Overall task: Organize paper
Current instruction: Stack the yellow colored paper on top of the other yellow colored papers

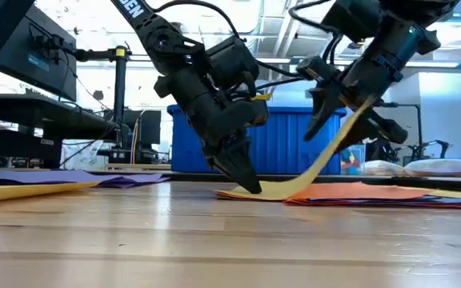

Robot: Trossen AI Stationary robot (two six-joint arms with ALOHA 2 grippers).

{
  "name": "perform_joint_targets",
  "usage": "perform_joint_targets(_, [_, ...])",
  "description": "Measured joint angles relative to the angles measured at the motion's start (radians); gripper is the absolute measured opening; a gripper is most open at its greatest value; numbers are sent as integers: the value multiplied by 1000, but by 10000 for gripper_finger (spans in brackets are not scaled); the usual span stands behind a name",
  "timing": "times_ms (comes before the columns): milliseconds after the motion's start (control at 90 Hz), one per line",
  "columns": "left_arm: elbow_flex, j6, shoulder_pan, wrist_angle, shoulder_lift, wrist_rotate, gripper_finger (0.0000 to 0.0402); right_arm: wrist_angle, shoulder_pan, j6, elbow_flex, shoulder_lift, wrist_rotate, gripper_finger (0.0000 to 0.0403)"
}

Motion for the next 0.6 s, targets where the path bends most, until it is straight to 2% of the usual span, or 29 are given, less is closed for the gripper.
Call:
perform_joint_targets(100, [0, 0, 0, 10, 1, 27, 0, 1, -3, -1, 0, 0, -33, 203])
perform_joint_targets(289, [0, -1, 1, 10, 1, 30, 0, -15, -25, 0, 0, 0, -24, 233])
perform_joint_targets(500, [0, -9, 2, 12, 1, 30, 0, -37, -73, -101, 0, 37, -8, 229])
perform_joint_targets(600, [0, -15, 2, 14, 1, 29, 0, -23, -104, -96, 0, 83, -29, 226])
